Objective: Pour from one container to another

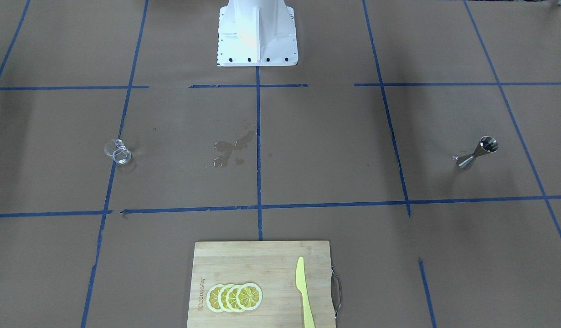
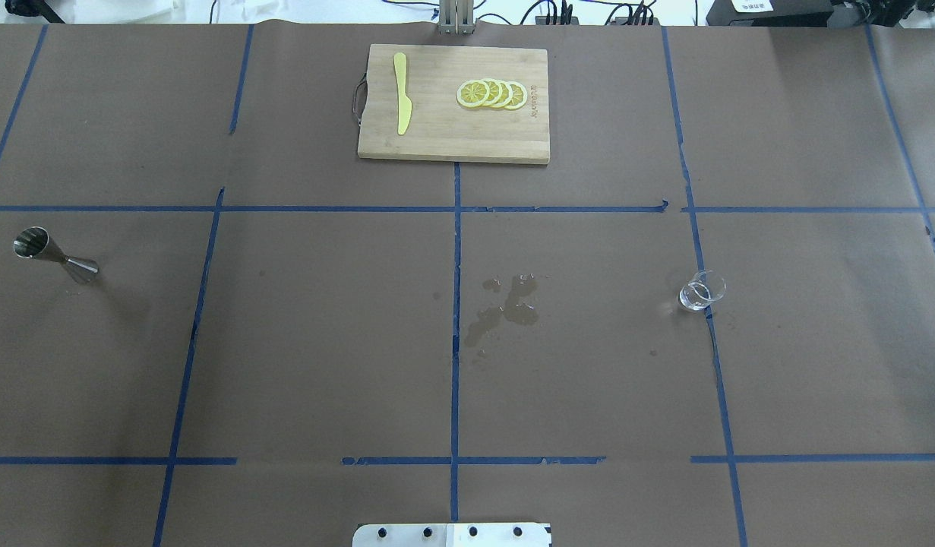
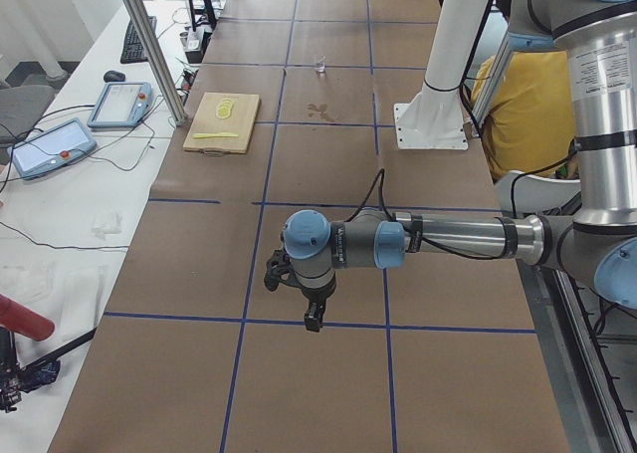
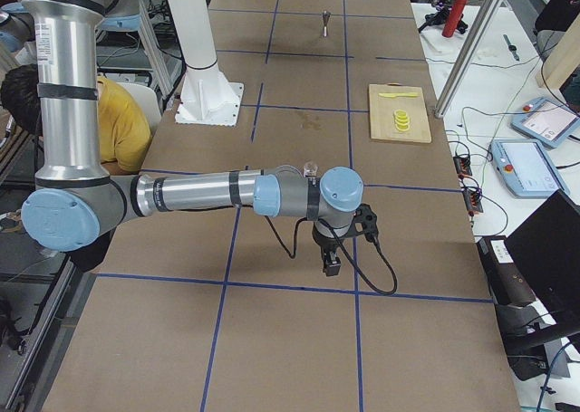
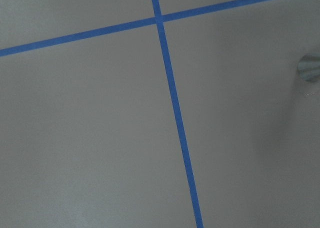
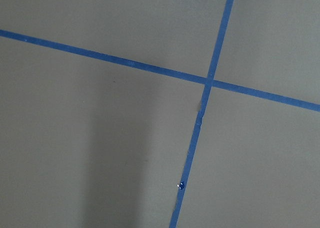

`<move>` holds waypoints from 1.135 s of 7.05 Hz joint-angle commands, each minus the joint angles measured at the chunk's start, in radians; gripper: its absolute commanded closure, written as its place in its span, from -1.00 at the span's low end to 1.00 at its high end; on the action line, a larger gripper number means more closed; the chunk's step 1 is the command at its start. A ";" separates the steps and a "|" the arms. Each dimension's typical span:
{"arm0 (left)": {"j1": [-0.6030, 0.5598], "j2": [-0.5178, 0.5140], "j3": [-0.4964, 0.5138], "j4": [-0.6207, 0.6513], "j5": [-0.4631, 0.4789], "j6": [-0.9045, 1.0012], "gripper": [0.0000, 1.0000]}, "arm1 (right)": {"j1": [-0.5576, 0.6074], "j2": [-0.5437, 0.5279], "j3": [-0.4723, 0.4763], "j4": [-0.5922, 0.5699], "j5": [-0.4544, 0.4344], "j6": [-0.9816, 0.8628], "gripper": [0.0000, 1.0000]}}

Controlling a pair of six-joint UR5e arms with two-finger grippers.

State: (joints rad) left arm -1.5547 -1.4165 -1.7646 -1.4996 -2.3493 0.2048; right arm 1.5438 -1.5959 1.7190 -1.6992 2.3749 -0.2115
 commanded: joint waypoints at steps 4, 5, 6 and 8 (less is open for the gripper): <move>-0.010 -0.016 -0.018 -0.039 0.001 -0.188 -1.00 | -0.002 -0.004 -0.001 0.009 0.000 0.004 -1.00; -0.008 -0.019 -0.016 -0.062 0.002 -0.186 -1.00 | -0.002 -0.004 -0.006 0.009 -0.002 0.009 -1.00; -0.008 -0.022 -0.015 -0.109 0.004 -0.186 -1.00 | -0.002 -0.004 -0.001 0.009 0.007 0.011 -1.00; -0.008 -0.016 -0.009 -0.120 0.001 -0.186 -1.00 | -0.002 -0.009 -0.006 0.010 0.021 0.011 -1.00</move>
State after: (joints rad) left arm -1.5632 -1.4362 -1.7737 -1.6093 -2.3464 0.0187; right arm 1.5417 -1.6036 1.7141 -1.6901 2.3884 -0.2020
